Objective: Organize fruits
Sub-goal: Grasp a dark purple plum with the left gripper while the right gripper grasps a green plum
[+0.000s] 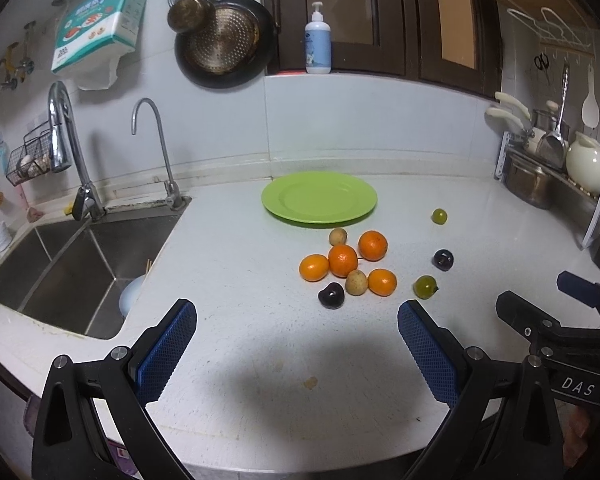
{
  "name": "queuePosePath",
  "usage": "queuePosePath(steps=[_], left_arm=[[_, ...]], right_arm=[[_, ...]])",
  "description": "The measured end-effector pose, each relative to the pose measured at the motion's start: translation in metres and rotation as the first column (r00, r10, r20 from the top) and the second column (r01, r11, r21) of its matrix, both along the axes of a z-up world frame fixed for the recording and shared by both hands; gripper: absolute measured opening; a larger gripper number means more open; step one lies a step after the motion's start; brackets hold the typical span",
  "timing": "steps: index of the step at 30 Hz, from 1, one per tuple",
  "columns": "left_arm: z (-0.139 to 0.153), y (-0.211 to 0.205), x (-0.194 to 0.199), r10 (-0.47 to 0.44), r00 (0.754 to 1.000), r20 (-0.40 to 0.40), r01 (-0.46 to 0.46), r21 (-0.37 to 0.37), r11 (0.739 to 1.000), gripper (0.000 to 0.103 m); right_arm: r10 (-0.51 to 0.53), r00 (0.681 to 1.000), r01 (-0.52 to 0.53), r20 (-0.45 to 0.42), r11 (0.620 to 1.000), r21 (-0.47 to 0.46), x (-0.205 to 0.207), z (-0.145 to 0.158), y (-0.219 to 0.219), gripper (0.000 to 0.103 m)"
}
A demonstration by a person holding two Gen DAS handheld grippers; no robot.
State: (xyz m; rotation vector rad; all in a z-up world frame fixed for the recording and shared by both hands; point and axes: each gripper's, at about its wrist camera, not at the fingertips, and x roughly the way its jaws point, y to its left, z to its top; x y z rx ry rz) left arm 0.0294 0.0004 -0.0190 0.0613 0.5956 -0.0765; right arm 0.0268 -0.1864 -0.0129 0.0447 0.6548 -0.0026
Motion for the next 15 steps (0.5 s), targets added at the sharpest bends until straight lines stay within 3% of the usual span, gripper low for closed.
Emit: queuePosePath(steps=[5, 15], left_arm=[[-0.011, -0.004, 0.022, -0.015, 0.999, -0.031, 0.016, 0.011, 1.0, 0.098], [-0.041, -0.011, 0.077, -0.079, 0.983, -0.166, 0.08, -0.001, 0.997, 0.082]], right_arm=[[0.009, 1.0, -0.009, -0.03, 1.0, -0.012, 0.02, -0.011, 0.002, 0.101], [0.047, 0.99, -0.044, -0.136, 0.999, 0.025, 0.07, -0.038, 0.006, 0.085]])
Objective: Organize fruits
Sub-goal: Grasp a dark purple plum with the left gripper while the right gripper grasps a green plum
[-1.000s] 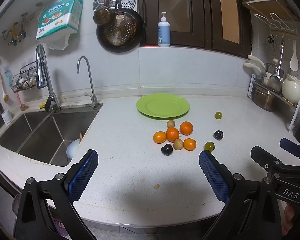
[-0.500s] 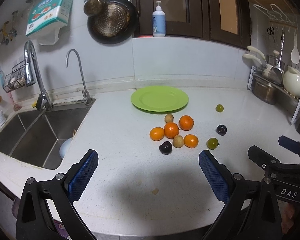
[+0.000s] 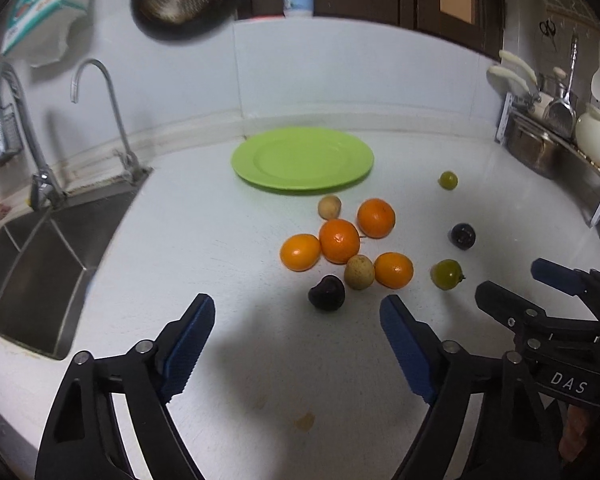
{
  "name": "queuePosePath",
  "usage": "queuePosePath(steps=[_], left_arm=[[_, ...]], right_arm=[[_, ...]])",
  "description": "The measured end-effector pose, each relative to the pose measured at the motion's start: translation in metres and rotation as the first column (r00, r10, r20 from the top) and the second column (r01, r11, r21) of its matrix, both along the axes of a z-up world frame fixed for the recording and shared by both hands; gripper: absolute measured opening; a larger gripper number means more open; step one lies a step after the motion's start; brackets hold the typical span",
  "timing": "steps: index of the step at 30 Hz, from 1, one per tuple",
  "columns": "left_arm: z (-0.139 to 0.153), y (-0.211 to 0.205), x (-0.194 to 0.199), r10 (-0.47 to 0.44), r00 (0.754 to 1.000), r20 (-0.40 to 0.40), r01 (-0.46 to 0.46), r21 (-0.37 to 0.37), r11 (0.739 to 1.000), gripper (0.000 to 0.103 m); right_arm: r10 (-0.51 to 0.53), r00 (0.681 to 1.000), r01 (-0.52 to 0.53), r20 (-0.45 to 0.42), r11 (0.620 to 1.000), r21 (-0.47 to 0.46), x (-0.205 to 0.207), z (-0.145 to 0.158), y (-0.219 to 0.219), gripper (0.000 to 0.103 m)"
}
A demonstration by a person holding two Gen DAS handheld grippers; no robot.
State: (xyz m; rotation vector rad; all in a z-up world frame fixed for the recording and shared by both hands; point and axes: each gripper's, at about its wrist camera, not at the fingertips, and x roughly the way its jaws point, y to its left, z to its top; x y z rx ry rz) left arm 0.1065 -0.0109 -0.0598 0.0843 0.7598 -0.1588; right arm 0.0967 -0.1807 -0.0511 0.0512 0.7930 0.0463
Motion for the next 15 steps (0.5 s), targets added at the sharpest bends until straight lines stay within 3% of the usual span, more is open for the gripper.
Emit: queuePosePath(steps=[15], left_arm=[[-0.033, -0.013, 0.047, -0.083, 0.986, -0.146, 0.08, -0.031, 0.996, 0.052]], right_arm=[[0.055, 0.991, -0.048, -0.125, 0.997, 0.06, 0.051, -0.032, 0.004, 0.057]])
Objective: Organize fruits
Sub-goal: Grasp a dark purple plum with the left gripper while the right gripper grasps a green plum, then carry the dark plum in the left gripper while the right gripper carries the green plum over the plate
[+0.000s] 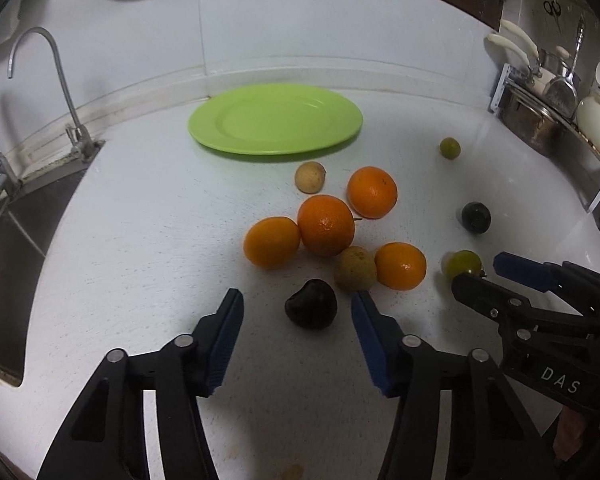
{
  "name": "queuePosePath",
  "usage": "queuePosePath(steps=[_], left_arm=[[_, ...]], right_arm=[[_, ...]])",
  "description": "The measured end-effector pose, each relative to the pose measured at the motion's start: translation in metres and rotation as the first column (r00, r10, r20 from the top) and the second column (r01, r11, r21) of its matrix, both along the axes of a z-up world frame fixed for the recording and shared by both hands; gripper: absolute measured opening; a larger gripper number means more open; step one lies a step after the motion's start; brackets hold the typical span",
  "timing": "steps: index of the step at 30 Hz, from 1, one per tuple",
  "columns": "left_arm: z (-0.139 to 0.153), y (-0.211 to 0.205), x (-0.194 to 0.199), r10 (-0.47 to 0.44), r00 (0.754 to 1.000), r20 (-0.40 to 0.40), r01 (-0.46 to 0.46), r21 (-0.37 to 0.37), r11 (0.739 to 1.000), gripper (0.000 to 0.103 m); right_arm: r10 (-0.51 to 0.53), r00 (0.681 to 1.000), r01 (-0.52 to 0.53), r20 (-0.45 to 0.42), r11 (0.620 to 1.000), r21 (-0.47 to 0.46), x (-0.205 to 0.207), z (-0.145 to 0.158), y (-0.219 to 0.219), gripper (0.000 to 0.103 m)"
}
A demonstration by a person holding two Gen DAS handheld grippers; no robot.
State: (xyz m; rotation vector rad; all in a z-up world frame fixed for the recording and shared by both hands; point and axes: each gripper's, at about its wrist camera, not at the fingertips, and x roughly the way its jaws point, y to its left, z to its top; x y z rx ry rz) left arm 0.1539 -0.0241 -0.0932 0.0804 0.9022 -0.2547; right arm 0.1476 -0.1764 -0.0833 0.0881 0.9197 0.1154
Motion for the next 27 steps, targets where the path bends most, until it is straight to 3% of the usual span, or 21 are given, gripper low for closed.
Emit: queuePosePath(steps=[4, 10, 16, 27], left_arm=[[-0.003, 0.0, 0.007, -0.013, 1.0, -0.02, 0.013, -0.006, 1.0, 0.047], [-0.007, -0.003, 0.014, -0.042, 0.998, -0.052, 0.041, -0.021, 0.999, 0.03], [-0.007, -0.002, 0.014, -0.053, 0.997, -0.052, 0.052, -0.029, 0.998, 0.029], [0.018, 0.007, 0.011, -0.073, 0.997, 0.012, 0.073, -0.034, 0.997, 0.029]], right_arm=[[0.01, 1.0, -0.01, -0.017, 1.0, -0.001, 0.007, -0.005, 0.001, 0.05], [0.024, 0.999, -0.023, -0.038, 1.0, 0.005, 0.014, -0.009, 0.003, 0.041], [0.03, 0.998, -0.029, -0.049, 0.999, 0.016, 0.016, -0.011, 0.001, 0.029], [0.039, 0.999, -0.039, -0.001, 0.999, 0.013, 0.015, 0.007, 0.01, 0.029]])
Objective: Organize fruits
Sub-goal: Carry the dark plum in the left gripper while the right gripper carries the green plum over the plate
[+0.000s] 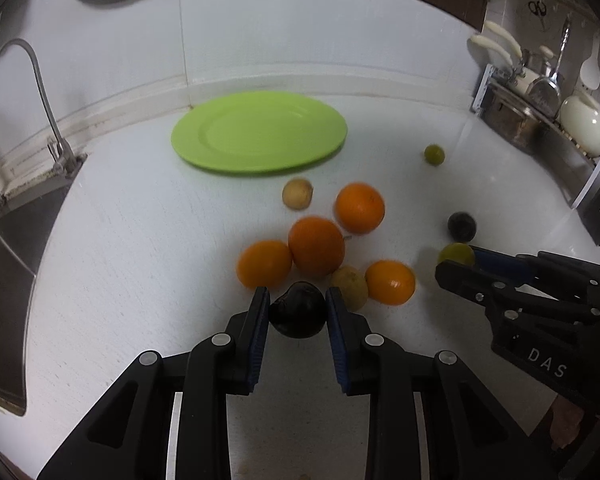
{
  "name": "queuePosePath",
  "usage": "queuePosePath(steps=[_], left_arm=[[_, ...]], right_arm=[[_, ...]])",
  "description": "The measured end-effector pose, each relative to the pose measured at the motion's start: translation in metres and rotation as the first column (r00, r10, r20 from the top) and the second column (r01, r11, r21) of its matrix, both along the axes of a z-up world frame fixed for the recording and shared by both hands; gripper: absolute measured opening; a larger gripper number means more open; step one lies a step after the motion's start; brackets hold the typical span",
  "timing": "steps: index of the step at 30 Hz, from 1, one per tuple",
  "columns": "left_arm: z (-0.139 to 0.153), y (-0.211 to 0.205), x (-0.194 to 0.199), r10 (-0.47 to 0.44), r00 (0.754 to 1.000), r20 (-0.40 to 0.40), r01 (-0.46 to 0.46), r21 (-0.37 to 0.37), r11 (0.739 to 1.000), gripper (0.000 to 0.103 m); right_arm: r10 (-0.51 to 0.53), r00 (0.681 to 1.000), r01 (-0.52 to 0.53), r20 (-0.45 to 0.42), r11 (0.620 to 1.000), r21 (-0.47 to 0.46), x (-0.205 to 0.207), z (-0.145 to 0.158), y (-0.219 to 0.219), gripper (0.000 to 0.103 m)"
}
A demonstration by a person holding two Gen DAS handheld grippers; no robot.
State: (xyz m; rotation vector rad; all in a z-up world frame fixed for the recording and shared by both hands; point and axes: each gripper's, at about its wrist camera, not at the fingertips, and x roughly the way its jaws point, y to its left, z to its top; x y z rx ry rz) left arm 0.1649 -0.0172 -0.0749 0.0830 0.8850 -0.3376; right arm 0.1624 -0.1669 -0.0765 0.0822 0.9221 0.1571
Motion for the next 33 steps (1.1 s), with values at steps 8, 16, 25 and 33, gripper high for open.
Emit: queuePosePath(steps=[8, 16, 25, 33], left_arm=[[0.037, 0.013, 0.006, -0.028, 0.998, 0.063, 0.028, -0.006, 1.0, 0.029], [0.058, 0.02, 0.025, -0.072, 0.988, 0.134, 0.071, 0.013, 0.997, 0.029], [0.06, 0.026, 0.074, -0.121, 0.98, 0.156, 0.118, 0.025, 0.993, 0.029], [0.056, 0.035, 0.132, -0.162, 0.978, 0.131, 0.163, 0.002, 0.987, 0.029]], right_arm=[[0.06, 0.996, -0.061, 0.07, 0.998, 0.013, 0.006, 0.029, 0.017, 0.029], [0.091, 0.988, -0.098, 0.127, 0.994, 0.047, 0.028, 0.052, 0.031, 0.029], [0.109, 0.985, -0.114, 0.133, 0.993, 0.03, 0.077, 0.059, 0.044, 0.029], [0.142, 0.986, -0.143, 0.085, 0.99, 0.01, 0.133, 0.057, 0.056, 0.029]])
